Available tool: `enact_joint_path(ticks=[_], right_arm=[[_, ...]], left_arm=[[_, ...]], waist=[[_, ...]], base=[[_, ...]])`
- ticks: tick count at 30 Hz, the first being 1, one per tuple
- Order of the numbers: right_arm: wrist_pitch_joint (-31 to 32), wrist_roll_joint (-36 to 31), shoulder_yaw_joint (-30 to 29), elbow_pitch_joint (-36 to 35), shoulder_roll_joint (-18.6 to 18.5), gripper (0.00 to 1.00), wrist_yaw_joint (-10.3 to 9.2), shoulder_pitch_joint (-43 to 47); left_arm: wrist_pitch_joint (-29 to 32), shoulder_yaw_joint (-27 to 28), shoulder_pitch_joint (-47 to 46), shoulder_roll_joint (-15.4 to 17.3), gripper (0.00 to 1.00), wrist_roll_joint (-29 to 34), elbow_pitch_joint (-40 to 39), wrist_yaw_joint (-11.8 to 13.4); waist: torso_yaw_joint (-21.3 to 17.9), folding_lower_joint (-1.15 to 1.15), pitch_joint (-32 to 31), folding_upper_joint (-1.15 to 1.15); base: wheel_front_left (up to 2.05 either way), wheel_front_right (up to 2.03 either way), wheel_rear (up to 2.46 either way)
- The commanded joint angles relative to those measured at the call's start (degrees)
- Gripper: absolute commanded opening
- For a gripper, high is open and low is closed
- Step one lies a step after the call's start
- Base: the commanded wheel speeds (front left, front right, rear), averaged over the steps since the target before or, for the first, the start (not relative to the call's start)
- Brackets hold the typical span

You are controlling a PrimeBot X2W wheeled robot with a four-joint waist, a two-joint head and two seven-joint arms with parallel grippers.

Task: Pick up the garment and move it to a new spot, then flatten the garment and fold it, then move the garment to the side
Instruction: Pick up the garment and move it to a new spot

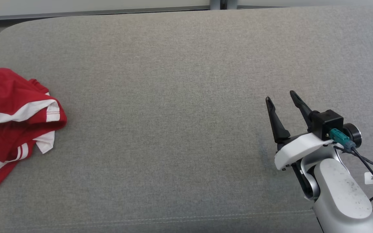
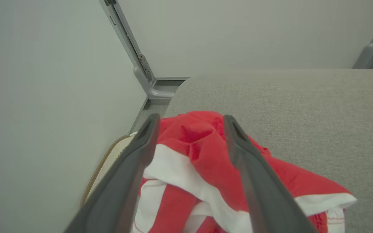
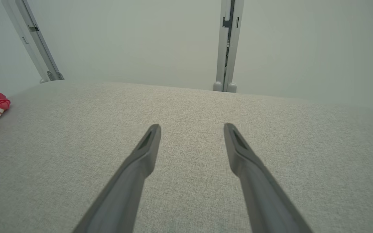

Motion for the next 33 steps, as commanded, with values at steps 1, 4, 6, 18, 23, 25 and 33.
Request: enact_joint_path(ticks=[1, 4, 6, 18, 23, 25, 33], right_arm=[[0.0, 0.0, 0.0, -0.2, -0.3, 1.0, 0.0, -0.7], [0.2, 0.0, -0.1, -0.4, -0.6, 1.0, 0.0, -1.2], [0.2, -0.1, -0.1, -0.6, -0.8, 1.0, 0.0, -1.3], [0.7, -0.3, 0.1, -1.5, -1.0, 1.0, 0.0, -1.4], [0.7, -0.6, -0.4, -1.5, -0.7, 1.0, 0.0, -1.4], [0.7, -0.8, -0.4, -1.5, -0.5, 1.0, 0.0, -1.4], [-0.1, -0.2, -0.3, -0.1, 0.1, 1.0, 0.0, -1.2]], left_arm=[[0.3, -0.1, -1.1, 0.6, 1.0, -0.3, 0.6, -0.2], [2.9, -0.6, -2.2, 0.6, 1.0, -1.8, 3.9, -0.5], [5.2, -1.1, -2.8, 0.8, 1.0, -2.6, 5.7, -0.7], [20.1, -4.6, -3.1, 1.3, 1.0, -10.2, 10.9, -0.8], [20.0, -7.3, -2.2, 2.1, 0.0, -12.0, 8.4, -0.8], [17.4, -8.3, -2.3, 3.2, 0.0, -12.0, 6.8, -0.8], [7.9, -12.0, -4.3, 4.1, 0.0, -12.3, 2.4, -0.8]], waist=[[-1.3, 0.0, 1.2, 0.0], [-2.3, 0.0, 1.8, 0.0], [-2.7, 0.0, 2.1, 0.0], [-4.2, 0.0, 3.1, 0.0], [-4.1, 0.0, 3.2, 0.0], [-3.9, 0.0, 3.1, 0.0], [-3.0, 0.0, 1.2, 0.0]], base=[[0.0, 0.0, 0.0], [0.0, 0.0, 0.0], [0.0, 0.0, 0.0], [0.0, 0.0, 0.0], [0.0, 0.0, 0.0], [0.0, 0.0, 0.0], [0.0, 0.0, 0.0]])
